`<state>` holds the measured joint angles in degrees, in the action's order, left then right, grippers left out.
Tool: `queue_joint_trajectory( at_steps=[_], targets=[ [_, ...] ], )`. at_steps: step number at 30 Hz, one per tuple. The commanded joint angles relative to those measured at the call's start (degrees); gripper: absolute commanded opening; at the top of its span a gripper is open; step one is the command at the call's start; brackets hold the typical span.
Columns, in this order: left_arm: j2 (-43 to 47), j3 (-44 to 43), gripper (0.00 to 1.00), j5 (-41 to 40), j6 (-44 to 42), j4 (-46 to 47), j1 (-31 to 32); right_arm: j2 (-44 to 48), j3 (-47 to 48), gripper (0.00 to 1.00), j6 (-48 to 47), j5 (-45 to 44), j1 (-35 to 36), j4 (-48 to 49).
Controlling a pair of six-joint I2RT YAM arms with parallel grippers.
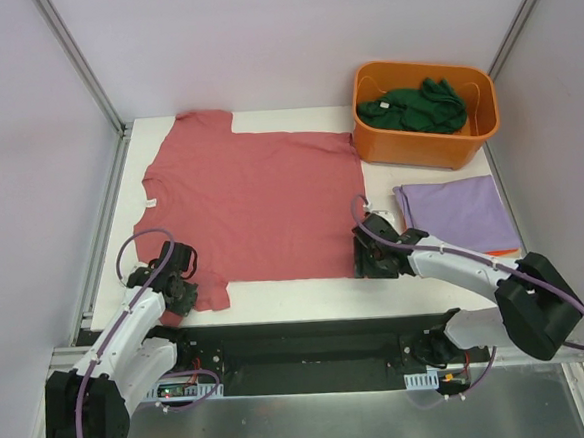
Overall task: Fold and stack the t-shirts
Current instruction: Grap the side of the flattened tshirt closest away from the robot with both arms
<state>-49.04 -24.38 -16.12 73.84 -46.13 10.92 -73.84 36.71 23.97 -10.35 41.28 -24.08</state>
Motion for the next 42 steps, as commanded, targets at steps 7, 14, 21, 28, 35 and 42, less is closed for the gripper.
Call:
queue_joint_trajectory(
  at_steps=[7, 14, 21, 28, 35, 42],
  targets=[
    [-0.1, 0.3, 0.00, -2.2, -1.5, -0.5, 0.3, -5.4, 2.2, 0.42, 5.2, -4.6, 2.5, -1.1],
    [0.7, -0.1, 0.00, -2.2, -2.0, -0.5, 0.3, -6.8, 2.8, 0.17, 6.0, -6.5, 3.1, -2.4],
    [5.7, -2.5, 0.00, -0.2, -1.4, -5.4, 0.3, -5.0, 3.1, 0.01, 3.9, -3.5, 4.2, -4.8],
    [17.6, -7.5, 0.00, -5.9, 4.6, -20.3, 0.3, -1.1, 2.1, 0.00, 1.5, 2.6, 5.4, -7.5],
    [24.2, -7.9, 0.00, -1.6, 6.5, -23.8, 0.4, 6.0, 0.1, 0.00, 1.2, 5.3, 6.8, -11.4],
    [25.4, -9.8, 0.00, -0.8, 6.3, -24.3, 0.4, 9.4, -0.8, 0.01, 1.8, 5.9, 7.6, -11.1]
  ],
)
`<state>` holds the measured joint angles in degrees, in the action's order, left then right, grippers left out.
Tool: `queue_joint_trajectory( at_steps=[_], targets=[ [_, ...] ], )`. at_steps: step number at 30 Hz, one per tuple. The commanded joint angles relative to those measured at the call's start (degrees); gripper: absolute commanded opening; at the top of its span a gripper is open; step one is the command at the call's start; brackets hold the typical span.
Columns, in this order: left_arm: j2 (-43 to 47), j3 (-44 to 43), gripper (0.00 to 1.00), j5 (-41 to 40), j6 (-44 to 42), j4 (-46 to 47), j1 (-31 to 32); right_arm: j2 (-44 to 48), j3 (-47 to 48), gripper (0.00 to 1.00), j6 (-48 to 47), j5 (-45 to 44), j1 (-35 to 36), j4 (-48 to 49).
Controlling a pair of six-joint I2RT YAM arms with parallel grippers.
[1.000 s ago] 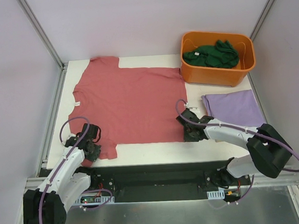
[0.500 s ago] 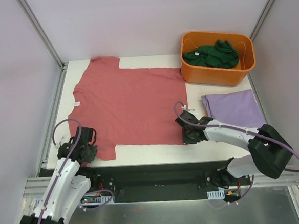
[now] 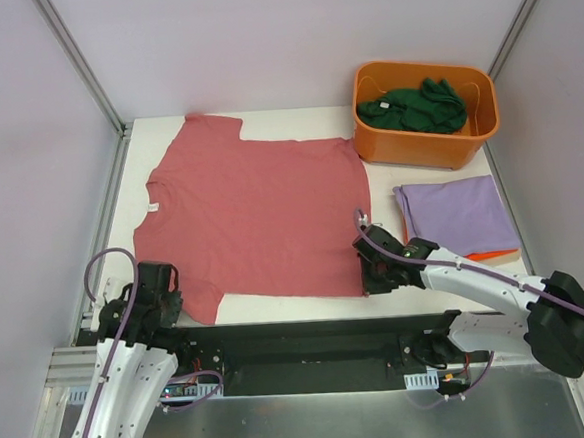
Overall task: Fold and stack the t-shirts
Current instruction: Grap the side of the flattened tshirt closest away from the robot with both arms, then fold the flattened tshirt in 1/3 of the way
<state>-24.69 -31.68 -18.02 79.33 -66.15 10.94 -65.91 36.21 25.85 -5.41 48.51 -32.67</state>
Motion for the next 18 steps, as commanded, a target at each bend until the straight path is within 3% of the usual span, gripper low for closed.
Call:
queue_joint_trajectory(
  at_steps=[1, 6, 18],
  targets=[
    [1.0, -2.8, 0.00, 1.3, -0.1, -3.1, 0.4, 1.4, 0.1, 0.00, 0.0, 0.7, 0.4, -2.4],
    [-4.2, -3.8, 0.00, 5.6, -4.1, 7.5, 0.4, -0.5, 2.5, 0.00, 0.9, 0.1, -0.2, -3.2],
    [-22.1, -14.9, 0.00, 0.2, -9.7, 18.7, 0.4, -6.2, 14.1, 0.00, -2.9, 0.2, -7.5, -5.1]
  ],
)
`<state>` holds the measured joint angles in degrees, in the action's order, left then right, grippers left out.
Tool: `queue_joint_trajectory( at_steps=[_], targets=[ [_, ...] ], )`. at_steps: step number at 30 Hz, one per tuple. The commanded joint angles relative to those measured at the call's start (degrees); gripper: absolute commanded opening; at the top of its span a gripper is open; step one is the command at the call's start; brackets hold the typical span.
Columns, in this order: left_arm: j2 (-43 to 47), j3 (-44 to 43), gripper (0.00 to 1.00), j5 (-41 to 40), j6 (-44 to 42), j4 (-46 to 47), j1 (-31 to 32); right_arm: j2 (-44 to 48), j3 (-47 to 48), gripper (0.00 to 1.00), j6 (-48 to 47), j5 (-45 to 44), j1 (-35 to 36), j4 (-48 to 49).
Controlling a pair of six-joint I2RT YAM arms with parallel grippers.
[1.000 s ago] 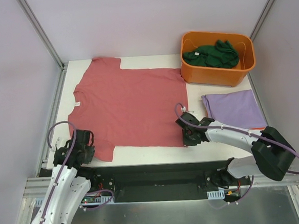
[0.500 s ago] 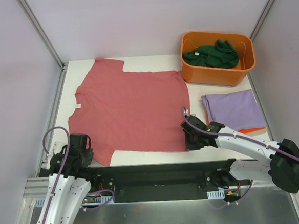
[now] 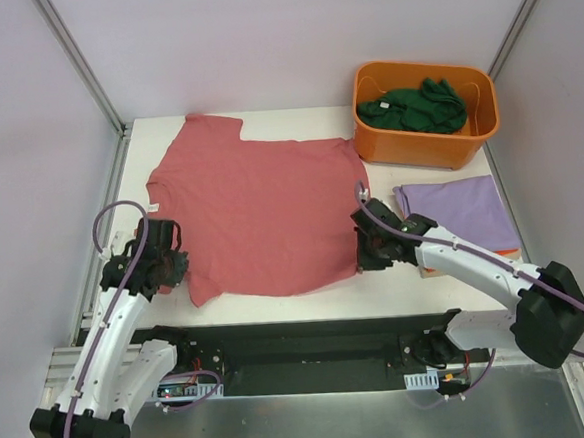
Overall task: Fold and stack the t-shirts
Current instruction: Fold the flattened tshirt in 1/3 of the way
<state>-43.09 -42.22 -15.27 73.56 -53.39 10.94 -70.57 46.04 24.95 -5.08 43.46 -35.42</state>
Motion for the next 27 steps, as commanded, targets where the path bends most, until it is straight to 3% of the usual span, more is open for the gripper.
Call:
queue_joint_trajectory(
  at_steps=[1, 19, 27],
  targets=[
    [-5.1, -5.5, 0.00, -3.2, -4.6, 6.9, 0.4, -2.0, 5.2, 0.00, -2.8, 0.0, -3.0, -1.9],
    [-35.2, -26.9, 0.00, -10.5, -10.5, 12.1, -0.3, -14.3, 18.3, 0.00, -8.3, -0.5, -13.5, 1.8],
    [-47.4, -36.3, 0.00, -9.3, -15.1, 13.4, -1.0, -21.3, 23.1, 0.00, -9.1, -0.9, -16.0, 2.9]
  ],
)
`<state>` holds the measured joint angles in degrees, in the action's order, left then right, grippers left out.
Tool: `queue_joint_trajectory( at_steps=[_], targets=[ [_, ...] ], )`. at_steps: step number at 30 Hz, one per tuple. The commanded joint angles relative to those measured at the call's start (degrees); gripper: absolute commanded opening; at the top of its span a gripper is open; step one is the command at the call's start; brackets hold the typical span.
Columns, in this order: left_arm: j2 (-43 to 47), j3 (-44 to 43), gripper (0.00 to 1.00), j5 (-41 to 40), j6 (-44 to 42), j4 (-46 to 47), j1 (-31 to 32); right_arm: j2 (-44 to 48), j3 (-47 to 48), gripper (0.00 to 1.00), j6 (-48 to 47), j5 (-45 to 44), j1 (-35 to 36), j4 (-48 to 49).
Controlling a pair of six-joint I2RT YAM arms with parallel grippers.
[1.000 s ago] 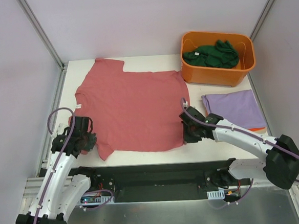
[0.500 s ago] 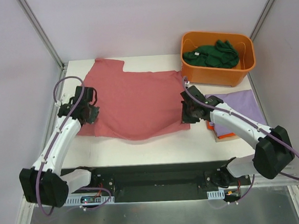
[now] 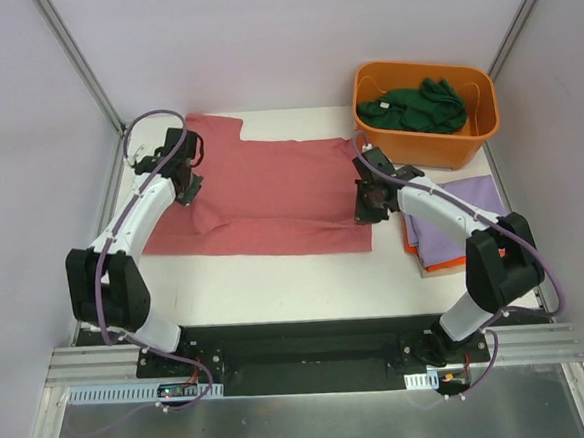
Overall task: Fold and stack the t-shirts
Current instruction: Fold the flattened tshirt in 1/3 of the way
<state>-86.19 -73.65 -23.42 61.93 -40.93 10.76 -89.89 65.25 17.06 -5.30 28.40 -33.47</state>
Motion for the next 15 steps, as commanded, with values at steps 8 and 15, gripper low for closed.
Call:
queue_joint_trajectory(
  at_steps=[8, 15],
  targets=[
    [-13.2, -10.1, 0.00, -0.1, -5.2, 0.8, -1.9, -4.9, 5.2, 0.02, -1.3, -2.4, -2.1, 1.0],
    [-19.6, -16.2, 0.06, -1.1, -8.1, 0.8, -3.0, -7.7, 5.9, 0.10, -1.8, -8.6, -3.4, 4.9]
  ],
)
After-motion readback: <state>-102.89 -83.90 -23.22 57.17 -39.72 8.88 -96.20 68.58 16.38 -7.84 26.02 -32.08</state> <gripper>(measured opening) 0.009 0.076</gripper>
